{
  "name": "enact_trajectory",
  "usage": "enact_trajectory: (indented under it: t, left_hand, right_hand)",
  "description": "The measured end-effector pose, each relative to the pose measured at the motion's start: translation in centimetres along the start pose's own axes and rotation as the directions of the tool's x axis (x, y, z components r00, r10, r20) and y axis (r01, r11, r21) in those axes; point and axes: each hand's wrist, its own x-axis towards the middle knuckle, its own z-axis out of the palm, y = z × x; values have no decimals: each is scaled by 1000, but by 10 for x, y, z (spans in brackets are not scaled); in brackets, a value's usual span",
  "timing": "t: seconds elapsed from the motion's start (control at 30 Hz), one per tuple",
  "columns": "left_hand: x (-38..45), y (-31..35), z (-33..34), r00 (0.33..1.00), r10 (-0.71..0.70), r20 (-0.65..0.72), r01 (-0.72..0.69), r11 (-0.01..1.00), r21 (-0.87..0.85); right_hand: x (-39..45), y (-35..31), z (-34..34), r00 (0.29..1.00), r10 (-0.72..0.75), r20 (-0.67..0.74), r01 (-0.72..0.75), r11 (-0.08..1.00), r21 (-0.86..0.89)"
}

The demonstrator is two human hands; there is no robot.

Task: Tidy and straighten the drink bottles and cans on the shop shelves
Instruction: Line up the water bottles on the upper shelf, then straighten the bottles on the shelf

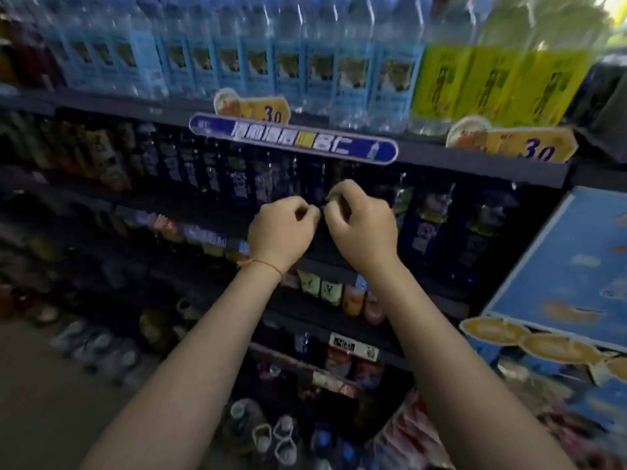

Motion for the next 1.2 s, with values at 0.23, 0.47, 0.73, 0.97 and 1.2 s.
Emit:
enact_trajectory:
  t: [0.23,0.47,0.73,0.97,1.2]
  left_hand:
    - [-49,-123,94,788,-371,492,375,922,93]
    - [-91,-220,181,559,-506,657,554,817,158]
    - [-117,-322,240,470,-537,700,605,774,188]
    - [-92,-388,274,466,-502,729,597,786,160]
    - [-84,-436,287,480,-466,743,609,787,100]
  right_hand:
    - [-125,74,102,758,358,545,-408,912,-32]
    - [-233,143,178,319,515,796,-517,798,-309]
    - [-271,177,274,250,627,738,-623,688,-373]
    - [-256,195,365,296,758,581,-759,556,-340]
    - [-251,225,424,289,852,437,-835,447,-320]
